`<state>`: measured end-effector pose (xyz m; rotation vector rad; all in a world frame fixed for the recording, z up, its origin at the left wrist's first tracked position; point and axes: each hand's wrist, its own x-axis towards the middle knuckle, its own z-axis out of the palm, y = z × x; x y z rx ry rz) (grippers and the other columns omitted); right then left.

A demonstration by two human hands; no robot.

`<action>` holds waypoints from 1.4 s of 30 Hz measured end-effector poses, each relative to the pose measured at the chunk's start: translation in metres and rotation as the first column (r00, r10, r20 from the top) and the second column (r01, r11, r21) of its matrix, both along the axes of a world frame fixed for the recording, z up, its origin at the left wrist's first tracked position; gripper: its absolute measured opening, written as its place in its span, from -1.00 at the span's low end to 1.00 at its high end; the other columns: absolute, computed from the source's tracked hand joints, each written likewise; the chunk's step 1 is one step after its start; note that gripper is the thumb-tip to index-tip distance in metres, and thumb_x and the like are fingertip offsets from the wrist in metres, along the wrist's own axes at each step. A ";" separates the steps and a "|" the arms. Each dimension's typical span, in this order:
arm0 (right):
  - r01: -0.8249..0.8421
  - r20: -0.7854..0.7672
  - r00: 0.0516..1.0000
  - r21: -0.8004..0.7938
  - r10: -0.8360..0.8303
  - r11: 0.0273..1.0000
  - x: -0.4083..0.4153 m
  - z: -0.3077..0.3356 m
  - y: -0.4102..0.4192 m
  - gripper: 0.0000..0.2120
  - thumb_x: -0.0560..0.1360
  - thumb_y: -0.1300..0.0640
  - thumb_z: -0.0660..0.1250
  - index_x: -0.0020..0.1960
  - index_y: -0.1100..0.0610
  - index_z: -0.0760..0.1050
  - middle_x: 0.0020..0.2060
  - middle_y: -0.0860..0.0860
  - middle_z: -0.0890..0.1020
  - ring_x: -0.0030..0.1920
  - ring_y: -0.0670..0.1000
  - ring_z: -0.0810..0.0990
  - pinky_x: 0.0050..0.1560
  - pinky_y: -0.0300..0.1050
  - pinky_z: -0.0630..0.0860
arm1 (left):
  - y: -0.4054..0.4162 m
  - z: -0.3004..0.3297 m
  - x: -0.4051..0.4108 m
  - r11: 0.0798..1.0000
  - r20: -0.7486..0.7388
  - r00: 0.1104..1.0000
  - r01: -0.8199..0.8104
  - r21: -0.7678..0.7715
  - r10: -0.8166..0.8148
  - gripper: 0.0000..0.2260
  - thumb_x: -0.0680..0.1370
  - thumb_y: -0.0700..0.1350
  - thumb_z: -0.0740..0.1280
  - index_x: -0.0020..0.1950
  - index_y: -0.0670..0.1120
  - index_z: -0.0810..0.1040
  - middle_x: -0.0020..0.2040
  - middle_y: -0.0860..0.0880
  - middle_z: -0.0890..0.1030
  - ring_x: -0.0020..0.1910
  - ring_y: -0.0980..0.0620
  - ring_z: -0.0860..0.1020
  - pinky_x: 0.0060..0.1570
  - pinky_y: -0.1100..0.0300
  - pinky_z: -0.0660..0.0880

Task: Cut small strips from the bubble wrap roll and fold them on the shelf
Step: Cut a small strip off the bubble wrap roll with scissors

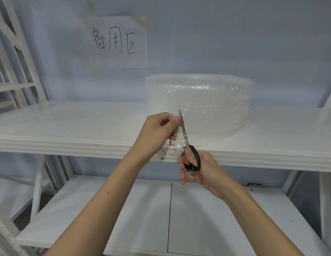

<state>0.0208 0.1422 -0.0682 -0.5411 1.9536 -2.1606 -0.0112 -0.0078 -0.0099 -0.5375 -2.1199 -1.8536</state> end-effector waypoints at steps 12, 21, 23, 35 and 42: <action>-0.007 0.022 1.000 0.025 0.007 1.000 0.002 0.005 -0.001 -0.61 0.37 -0.24 0.31 -0.37 0.07 0.42 -0.36 0.01 0.46 -0.41 0.09 0.50 -0.31 -0.01 0.55 | -0.002 -0.009 0.003 0.999 -0.006 0.999 0.039 0.000 -0.039 -0.80 0.62 -0.16 0.30 -0.18 -0.17 0.60 -0.37 -0.01 0.54 -0.40 0.13 0.49 -0.27 0.27 0.51; 0.016 -0.034 0.999 0.043 -0.014 0.999 -0.002 0.012 -0.002 -0.58 0.35 -0.23 0.33 -0.36 0.13 0.41 -0.37 0.04 0.44 -0.46 0.02 0.50 -0.38 -0.07 0.58 | -0.001 -0.010 0.005 0.999 -0.016 0.998 0.053 0.009 -0.053 -0.79 0.61 -0.14 0.31 -0.20 -0.17 0.57 -0.42 0.07 0.51 -0.40 0.11 0.46 -0.24 0.22 0.49; 0.029 -0.048 0.998 0.039 -0.027 0.999 -0.002 0.012 -0.003 -0.58 0.33 -0.21 0.32 -0.31 0.17 0.41 -0.37 0.06 0.44 -0.47 0.01 0.51 -0.39 -0.08 0.58 | -0.001 -0.009 0.006 0.998 -0.020 0.998 0.064 0.010 -0.064 -0.79 0.62 -0.14 0.31 -0.20 -0.16 0.57 -0.40 0.01 0.51 -0.40 0.09 0.45 -0.22 0.19 0.49; -0.026 -0.068 0.997 0.063 0.030 0.998 -0.003 0.013 0.004 -0.49 0.12 -0.44 0.45 -0.45 0.01 0.49 -0.40 -0.05 0.50 -0.60 -0.03 0.45 -0.57 -0.20 0.46 | -0.006 -0.002 0.008 0.991 0.008 0.993 0.117 -0.065 -0.117 -0.78 0.62 -0.17 0.29 -0.20 -0.20 0.59 -0.37 0.00 0.54 -0.36 0.09 0.49 -0.21 0.23 0.51; -0.023 -0.065 0.998 0.049 0.026 0.999 -0.004 0.014 0.004 -0.51 0.10 -0.44 0.46 -0.45 -0.01 0.49 -0.41 -0.06 0.50 -0.60 -0.03 0.45 -0.56 -0.20 0.46 | -0.004 0.007 0.003 1.000 -0.039 0.999 -0.016 -0.019 0.015 -0.68 0.60 -0.02 0.33 -0.19 -0.24 0.61 -0.31 -0.10 0.58 -0.37 0.06 0.53 -0.22 0.18 0.57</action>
